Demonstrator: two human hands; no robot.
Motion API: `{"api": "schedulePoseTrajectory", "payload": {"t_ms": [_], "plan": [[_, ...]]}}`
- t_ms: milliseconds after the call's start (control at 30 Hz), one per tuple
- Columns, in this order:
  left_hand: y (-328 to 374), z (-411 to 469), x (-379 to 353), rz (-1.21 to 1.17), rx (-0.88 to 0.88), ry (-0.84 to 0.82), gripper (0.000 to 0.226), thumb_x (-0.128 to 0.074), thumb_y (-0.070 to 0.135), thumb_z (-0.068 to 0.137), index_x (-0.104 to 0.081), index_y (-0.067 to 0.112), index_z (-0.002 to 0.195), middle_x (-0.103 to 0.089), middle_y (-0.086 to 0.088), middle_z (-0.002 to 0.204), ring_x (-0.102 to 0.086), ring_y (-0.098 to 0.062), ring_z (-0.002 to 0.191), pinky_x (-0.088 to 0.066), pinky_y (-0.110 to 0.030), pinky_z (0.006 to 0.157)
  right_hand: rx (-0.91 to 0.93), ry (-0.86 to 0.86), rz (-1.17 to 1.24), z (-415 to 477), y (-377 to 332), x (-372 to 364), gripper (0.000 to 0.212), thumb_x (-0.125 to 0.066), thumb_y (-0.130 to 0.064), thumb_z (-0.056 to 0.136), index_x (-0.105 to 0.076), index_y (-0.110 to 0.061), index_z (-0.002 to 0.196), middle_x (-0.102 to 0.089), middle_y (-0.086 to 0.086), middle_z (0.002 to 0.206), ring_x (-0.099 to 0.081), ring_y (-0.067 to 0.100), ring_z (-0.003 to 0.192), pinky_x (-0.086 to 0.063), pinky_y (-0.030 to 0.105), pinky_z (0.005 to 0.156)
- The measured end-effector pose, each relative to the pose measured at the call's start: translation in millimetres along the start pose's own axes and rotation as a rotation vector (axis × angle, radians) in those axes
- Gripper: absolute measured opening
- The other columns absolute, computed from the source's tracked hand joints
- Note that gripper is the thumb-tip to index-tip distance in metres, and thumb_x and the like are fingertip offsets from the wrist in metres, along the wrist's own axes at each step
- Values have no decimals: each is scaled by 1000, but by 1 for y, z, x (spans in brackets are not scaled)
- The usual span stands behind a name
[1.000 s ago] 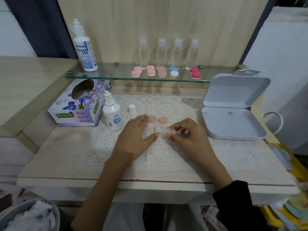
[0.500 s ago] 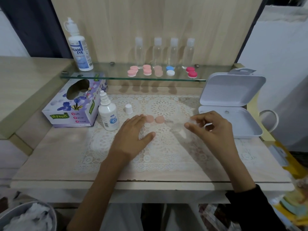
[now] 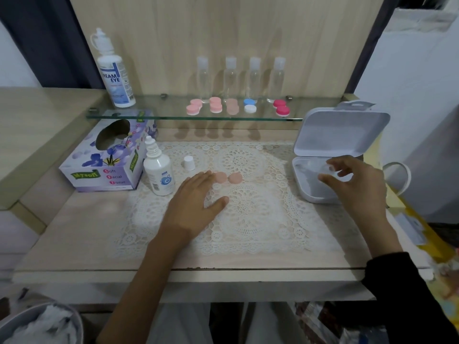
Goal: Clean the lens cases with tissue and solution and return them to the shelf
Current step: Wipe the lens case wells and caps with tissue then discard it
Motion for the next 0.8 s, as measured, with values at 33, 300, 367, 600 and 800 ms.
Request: {"api": "schedulePoseTrajectory", "payload": {"t_ms": [33,300,367,600,800], "plan": [[0,0,0,0,1,0,66,-49,50,92,-31,20,147,-24,8,155,-14,-5,143,-5,-22,115,18,-13,-12,1,0,0,24,-78,-15,78,-70,-11,99,-62,-5,85,-54,13,79,-33,24,69],[1,0,1,2,4,-2,64,-50,48,92,-31,20,147,-24,7,155,-14,-6,142,-6,-23,116,242,19,-58,5,4,-3,28,-80,6,68,-70,-8,91,-65,5,83,-53,18,71,-41,30,67],[1,0,1,3,4,-3,64,-50,48,92,-31,20,147,-24,7,155,-14,-6,142,-7,-24,116,271,32,-59,6,6,-4,27,-80,7,68,-71,-7,89,-65,6,82,-53,18,69,-42,31,65],[2,-1,1,-2,-1,-4,64,-50,48,92,-31,20,147,-24,7,155,-14,-6,143,-6,-23,116,245,47,-51,4,3,-3,25,-80,2,71,-70,-9,92,-63,-2,83,-52,16,68,-38,28,66],[2,-1,2,3,-1,-5,64,-50,47,93,-30,20,147,-24,7,155,-14,-7,143,-5,-23,115,231,61,-98,3,6,-4,25,-80,-5,74,-70,-15,95,-68,1,89,-56,19,70,-49,37,61]]}}
Point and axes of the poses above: each hand's wrist, its own z-axis towards the middle knuckle, its own x-axis out of the back of the hand, y = z × x, the point moved 2 cm from there along z, towards the middle knuckle
